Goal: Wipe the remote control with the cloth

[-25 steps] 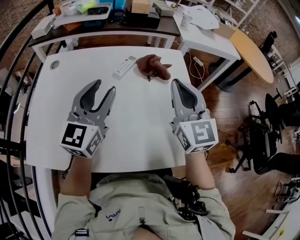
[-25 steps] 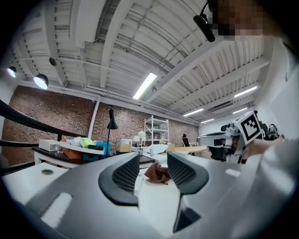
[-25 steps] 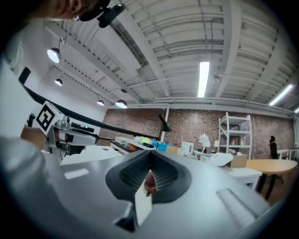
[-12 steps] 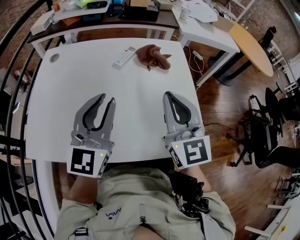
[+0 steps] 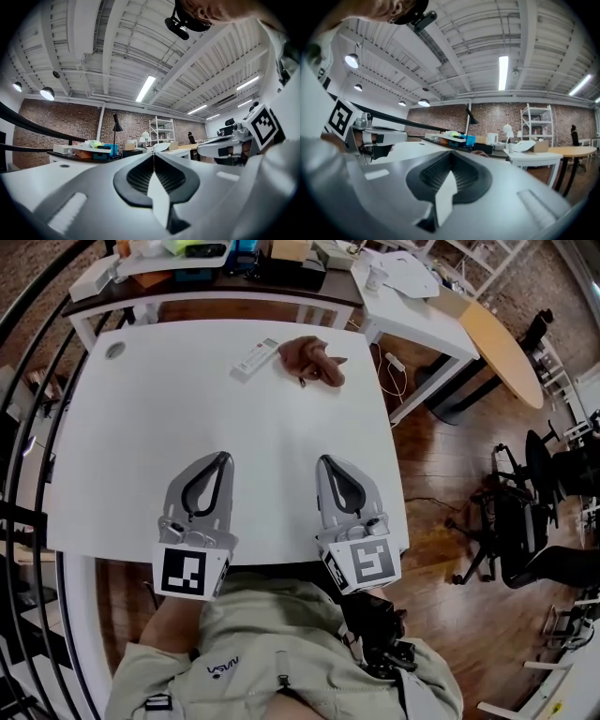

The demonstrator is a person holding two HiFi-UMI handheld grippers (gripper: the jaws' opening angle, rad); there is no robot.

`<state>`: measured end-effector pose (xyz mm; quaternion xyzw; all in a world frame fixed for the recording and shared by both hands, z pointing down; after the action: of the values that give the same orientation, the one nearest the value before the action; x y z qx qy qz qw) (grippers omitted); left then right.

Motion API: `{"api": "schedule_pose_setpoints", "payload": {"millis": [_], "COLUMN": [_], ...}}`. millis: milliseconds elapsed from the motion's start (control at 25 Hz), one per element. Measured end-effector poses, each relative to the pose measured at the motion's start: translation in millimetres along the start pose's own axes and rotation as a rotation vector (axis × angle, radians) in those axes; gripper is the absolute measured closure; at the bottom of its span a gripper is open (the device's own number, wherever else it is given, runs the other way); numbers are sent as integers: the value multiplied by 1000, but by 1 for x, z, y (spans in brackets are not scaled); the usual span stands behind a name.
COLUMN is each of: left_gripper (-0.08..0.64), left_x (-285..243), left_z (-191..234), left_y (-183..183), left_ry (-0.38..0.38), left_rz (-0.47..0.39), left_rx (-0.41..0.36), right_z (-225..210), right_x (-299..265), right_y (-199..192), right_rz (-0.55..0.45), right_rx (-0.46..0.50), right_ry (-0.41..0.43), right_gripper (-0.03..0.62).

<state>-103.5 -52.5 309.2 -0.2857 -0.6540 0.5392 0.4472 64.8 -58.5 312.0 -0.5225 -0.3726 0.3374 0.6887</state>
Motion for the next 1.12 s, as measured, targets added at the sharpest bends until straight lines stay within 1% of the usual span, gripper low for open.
{"api": "schedule_pose_setpoints", "payload": {"millis": [160,280,480,640,720,800,880,960,1120], "left_gripper": [557,557,557,557,557,557,557,557,557], "left_x": [4,5,4,6,6,8,9,8,7], "left_z": [-4,-4,-5,-6,-5,-3,-2,-1,2], "left_y": [-8,-11,-12,-12,-13,-16,-18,-19,-22], "left_ry": [19,27,34,47,49,37,31,35,27], "left_rz": [13,20,22,33,36,45,54,59,65], "left_rx": [5,28,19,16,3,-35,-57,-52,-69], "right_z": [0,0,-1,-3,-4,-4,-5,-7,-11], "right_x": [2,2,3,6,7,9,9,9,8], "right_y": [-10,-18,-25,-25,-25,-25,-26,-27,-29], "right_rz": [27,48,63,56,53,52,51,53,62], "right_rx": [-4,-13,-19,-26,-34,-47,-58,-68,-90], "right_ry": [0,2,-3,-14,-18,-22,-27,-32,-37], "right_gripper": [589,589,589,589,589,591,590,590,590]}}
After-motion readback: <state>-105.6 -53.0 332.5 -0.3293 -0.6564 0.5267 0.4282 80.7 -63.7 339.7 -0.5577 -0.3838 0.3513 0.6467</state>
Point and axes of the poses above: the fingertips, and each gripper's own axes: x backward along the fingers, z to its left, y out of its top, the point moved 4 cm from there along x, backward along the fingers, and after that the axes turned 9 degrees about -z, right-handed, at the moved point
